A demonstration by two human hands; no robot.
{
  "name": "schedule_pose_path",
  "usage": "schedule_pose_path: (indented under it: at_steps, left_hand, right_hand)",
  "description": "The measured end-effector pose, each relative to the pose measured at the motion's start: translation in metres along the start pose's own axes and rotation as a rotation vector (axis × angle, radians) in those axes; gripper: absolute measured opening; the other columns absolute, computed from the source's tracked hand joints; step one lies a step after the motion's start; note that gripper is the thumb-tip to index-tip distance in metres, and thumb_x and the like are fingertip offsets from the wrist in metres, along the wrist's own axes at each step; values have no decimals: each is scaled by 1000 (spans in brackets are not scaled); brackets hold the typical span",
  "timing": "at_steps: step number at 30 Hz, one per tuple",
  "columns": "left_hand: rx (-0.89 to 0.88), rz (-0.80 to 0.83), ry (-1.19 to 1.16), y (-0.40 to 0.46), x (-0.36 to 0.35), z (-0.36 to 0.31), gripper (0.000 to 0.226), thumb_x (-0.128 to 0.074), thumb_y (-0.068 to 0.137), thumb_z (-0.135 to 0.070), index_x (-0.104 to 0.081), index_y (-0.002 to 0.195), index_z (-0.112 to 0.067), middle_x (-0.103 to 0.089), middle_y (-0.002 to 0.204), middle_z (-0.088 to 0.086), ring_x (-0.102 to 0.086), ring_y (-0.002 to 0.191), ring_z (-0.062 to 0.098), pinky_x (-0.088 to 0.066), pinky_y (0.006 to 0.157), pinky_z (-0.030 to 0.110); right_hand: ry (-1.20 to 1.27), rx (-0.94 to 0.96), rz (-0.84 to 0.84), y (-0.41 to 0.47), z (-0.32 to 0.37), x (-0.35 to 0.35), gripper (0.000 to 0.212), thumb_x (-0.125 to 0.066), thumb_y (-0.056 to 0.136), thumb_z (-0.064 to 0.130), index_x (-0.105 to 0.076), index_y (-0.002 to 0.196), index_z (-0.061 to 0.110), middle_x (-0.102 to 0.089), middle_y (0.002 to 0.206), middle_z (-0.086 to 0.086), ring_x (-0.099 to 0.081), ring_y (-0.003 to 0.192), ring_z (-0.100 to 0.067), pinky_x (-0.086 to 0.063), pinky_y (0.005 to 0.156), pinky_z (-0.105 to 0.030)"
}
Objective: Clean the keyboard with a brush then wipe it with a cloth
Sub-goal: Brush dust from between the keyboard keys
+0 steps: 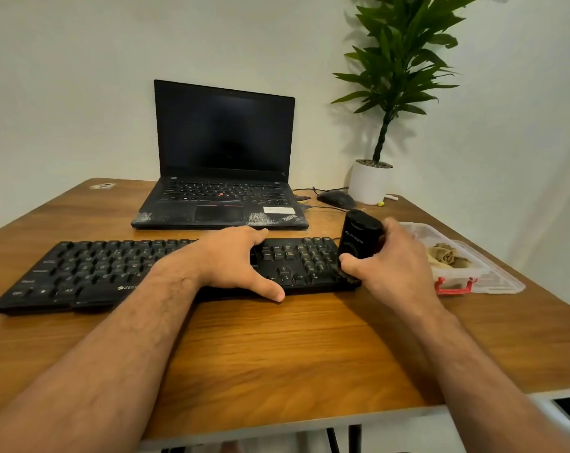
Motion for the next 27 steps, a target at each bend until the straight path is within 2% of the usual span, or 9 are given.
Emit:
schedule_pose_path:
  at_steps: [3,5,9,12,13,16,20,24,27]
  left_hand:
    - [-4,0,6,1,0,0,137,-75,47,-84,-19,158,-27,-32,158,-9,-35,142,15,-33,117,44]
    - [-7,-2,12,3,0,1,137,-75,47,-84,-19,158,-26,-32,158,-9,-35,141,14,-34,116,43]
    - [-12,5,26,4,-1,2,137,-74,48,-85,-17,158,-27,-30,158,-11,-35,141,14,-34,116,41]
    - [-12,6,35,5,-1,3,138,-73,47,-86,-16,158,-28,-28,160,-11,-32,143,13,-33,117,41]
    - [-14,5,39,5,-1,3,138,-73,47,-87,-16,158,-28,-27,160,-12,-32,143,13,-33,117,41]
    - [-16,6,35,6,-1,2,138,-73,47,-86,-16,158,-29,-28,159,-12,-32,142,12,-33,117,41]
    - [-23,-12,40,4,-1,1,139,-74,45,-86,-17,158,-28,-29,159,-13,-32,142,10,-33,117,37]
    - [-15,0,33,2,-1,1,138,-73,45,-86,-17,158,-29,-28,159,-13,-31,143,10,-30,118,36]
    - [-15,30,43,1,1,1,142,-74,44,-86,-12,159,-29,-25,161,-11,-27,146,13,-25,121,37]
  right_hand:
    - [31,31,99,7,14,-12,55,-87,73,31,-53,117,30,-59,97,18,-59,87,-1,-49,70,-17]
    - [56,23,156,15,20,-24,58,-88,72,30,-54,120,29,-63,103,14,-60,90,-3,-50,72,-19]
    - [-5,14,102,41,23,-27,62,-86,74,29,-54,127,22,-66,109,8,-62,96,-10,-52,77,-24]
    - [132,-13,257,50,24,-39,60,-87,74,25,-56,126,26,-64,103,14,-63,94,-4,-50,73,-22]
    - [127,-18,257,52,25,-42,60,-88,74,25,-56,125,26,-64,102,14,-62,94,-5,-50,74,-23]
    - [11,-6,86,58,23,-41,60,-86,72,31,-56,124,22,-62,105,10,-60,100,-11,-52,85,-30]
    - [93,46,144,55,26,-53,50,-86,74,29,-57,115,29,-61,95,18,-60,88,0,-45,70,-17]
    - [-3,49,32,60,26,-47,50,-81,79,33,-63,123,20,-67,106,8,-59,92,-7,-45,78,-22]
    - [44,68,59,60,25,-49,48,-82,80,31,-66,123,21,-67,101,11,-65,94,-7,-45,71,-17]
Point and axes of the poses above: each hand's wrist, its own y-axis towards the middle knuckle, its own x-axis out of the back of the hand, z = x × y, the point moved 5 cm from there along y, towards the middle knuckle
